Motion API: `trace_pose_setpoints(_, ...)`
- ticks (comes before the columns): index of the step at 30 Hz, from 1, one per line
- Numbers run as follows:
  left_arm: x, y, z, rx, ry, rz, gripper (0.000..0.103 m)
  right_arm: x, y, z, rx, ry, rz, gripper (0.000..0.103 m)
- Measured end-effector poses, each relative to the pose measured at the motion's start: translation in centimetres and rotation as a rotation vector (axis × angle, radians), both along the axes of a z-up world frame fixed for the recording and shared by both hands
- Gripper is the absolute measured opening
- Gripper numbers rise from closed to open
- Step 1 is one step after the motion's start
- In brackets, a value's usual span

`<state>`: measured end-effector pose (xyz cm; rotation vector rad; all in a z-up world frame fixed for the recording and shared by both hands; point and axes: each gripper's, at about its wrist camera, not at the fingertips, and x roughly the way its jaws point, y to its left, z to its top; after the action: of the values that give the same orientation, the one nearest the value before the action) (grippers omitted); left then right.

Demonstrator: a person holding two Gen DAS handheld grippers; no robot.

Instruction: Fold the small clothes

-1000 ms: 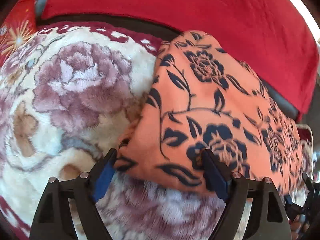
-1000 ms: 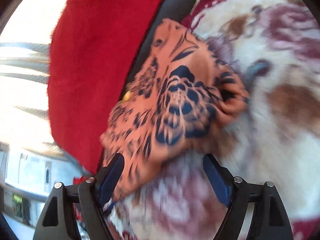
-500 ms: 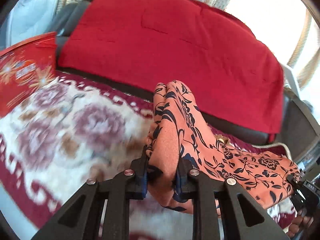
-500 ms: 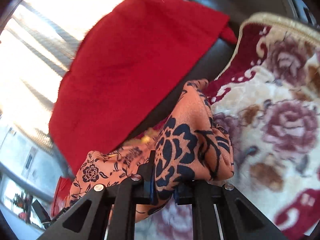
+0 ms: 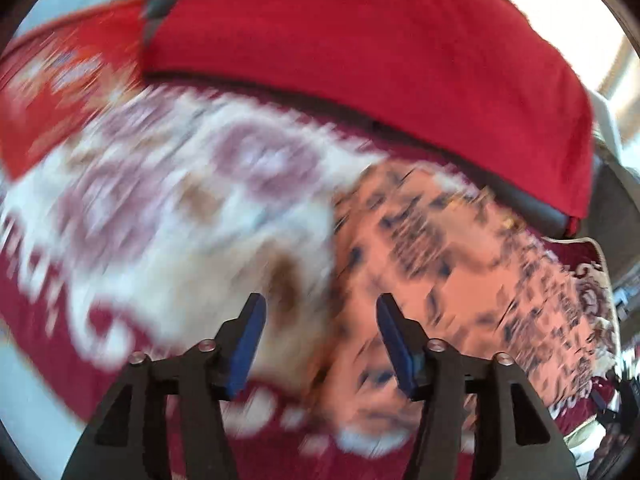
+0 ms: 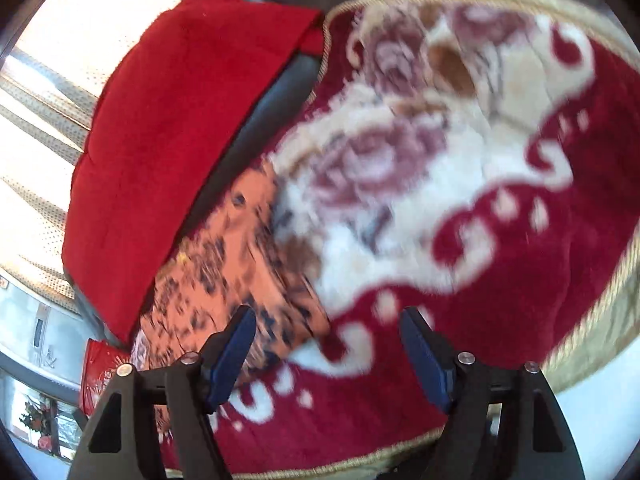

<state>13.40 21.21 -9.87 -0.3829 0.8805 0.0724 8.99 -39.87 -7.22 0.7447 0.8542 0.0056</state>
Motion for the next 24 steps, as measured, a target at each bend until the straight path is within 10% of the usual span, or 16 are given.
trace_pose_setpoints(6,10.6,-2.5,-1.4,0.118,0.039,-0.147,0.077,3.7,1.7,2.3,-0.048,-0.058,0.098,0.077)
trace_pose_setpoints(12,14.7,-2.5,-3.6,0.065,0.100,-0.149,0.076,10.1,2.4,1.9,-0.070,-0.046,0.200,0.077)
trace_pose_setpoints(18,16.1,-2.5,-4.9,0.058,0.112,-0.123,0.043,18.6,4.0,-1.4,-0.167,0.055,0.258,0.074)
trace_pose_setpoints(20,16.2,-2.7,-4.7,0.075,0.113,-0.121,0.006,20.1,4.7,-1.9,-0.210,0.068,0.281,0.039)
trace_pose_setpoints(21,16.4,-3.0,-4.6,0.104,0.116,-0.126,0.005,20.6,5.1,-2.1,-0.239,0.091,0.287,0.019)
trace_pose_setpoints(24,15.6,-3.7,-3.0,0.166,0.056,-0.134,0.004,20.0,6.6,-0.6,-0.340,0.069,0.303,0.007)
